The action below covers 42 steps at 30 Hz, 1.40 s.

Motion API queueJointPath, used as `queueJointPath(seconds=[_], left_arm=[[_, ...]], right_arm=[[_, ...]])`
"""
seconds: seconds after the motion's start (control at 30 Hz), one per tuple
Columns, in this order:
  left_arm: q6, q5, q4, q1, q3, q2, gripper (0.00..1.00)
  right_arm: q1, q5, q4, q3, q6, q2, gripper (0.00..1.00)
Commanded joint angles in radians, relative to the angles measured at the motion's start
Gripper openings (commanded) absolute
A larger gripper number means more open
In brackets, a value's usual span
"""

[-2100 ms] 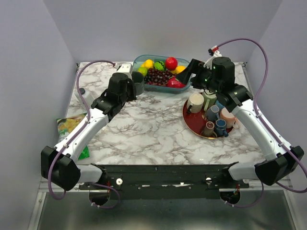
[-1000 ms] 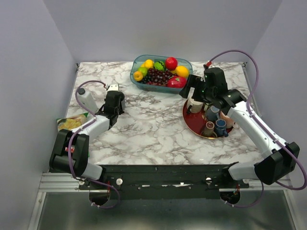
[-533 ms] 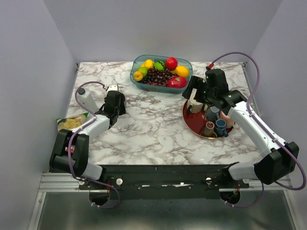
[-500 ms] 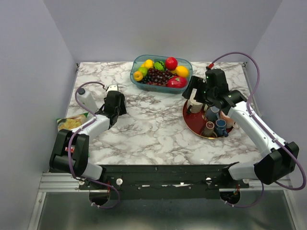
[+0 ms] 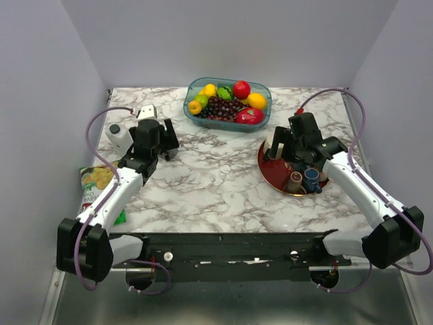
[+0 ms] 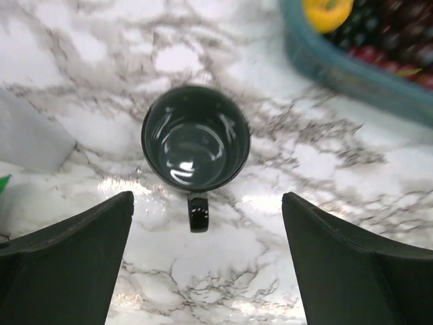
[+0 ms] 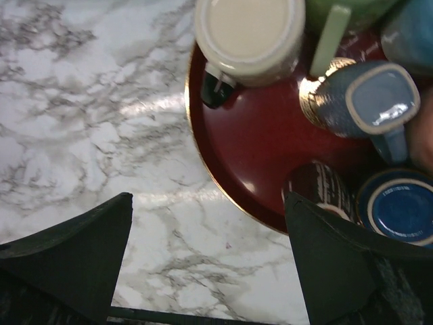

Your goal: Turn the mug right side up

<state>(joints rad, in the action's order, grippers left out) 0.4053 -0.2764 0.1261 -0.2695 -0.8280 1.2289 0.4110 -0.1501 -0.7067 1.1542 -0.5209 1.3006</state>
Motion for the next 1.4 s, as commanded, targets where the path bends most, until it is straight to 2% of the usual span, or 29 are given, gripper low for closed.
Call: queueJointPath(seconds=[0.0,0.27,0.4,0.53,0.63,0.8,0.93,1.2,1.3,1.37], left_arm=[[0.009,0.022,0.049,0.003,-0.080,-0.078,0.99],[0.015,0.175,-0.040,0.003,-0.151,-0.032,0.99],[0.023,0.175,-0.089,0.003,-0.157,-0.014,0.99],[0.007,0.158,-0.153,0.003,-0.148,-0.009,0.99],[-0.014,0.146,-0.177,0.003,-0.152,-0.006,0.99],[-0.025,0.137,-0.233,0.003,-0.126,-0.028,0.99],[-0.060,0.204,-0.243,0.003,-0.123,-0.039,0.99],[-0.045,0.244,-0.232,0.003,-0.106,-0.046,0.99],[-0.033,0.249,-0.246,0.003,-0.100,-0.042,0.99],[-0.022,0.241,-0.227,0.003,-0.115,-0.034,0.99]], right_arm=[[-0.005,-0.103,-0.114,-0.079,0.010,-0.084,0.97],[-0.005,-0.146,-0.160,-0.200,0.010,-0.184,0.95],[-0.005,-0.152,-0.149,-0.232,-0.001,-0.181,0.95],[-0.005,-0.145,-0.080,-0.176,0.025,-0.162,0.91],[-0.005,-0.134,-0.042,-0.111,0.003,-0.097,0.91],[0.005,-0.129,0.018,-0.059,-0.129,0.049,0.92],[0.023,-0.189,0.024,0.019,-0.205,0.207,0.93],[0.028,-0.270,0.087,0.104,-0.277,0.339,0.93],[0.028,-0.287,0.072,0.136,-0.292,0.393,0.90],[0.028,-0.290,0.073,0.145,-0.294,0.413,0.80]])
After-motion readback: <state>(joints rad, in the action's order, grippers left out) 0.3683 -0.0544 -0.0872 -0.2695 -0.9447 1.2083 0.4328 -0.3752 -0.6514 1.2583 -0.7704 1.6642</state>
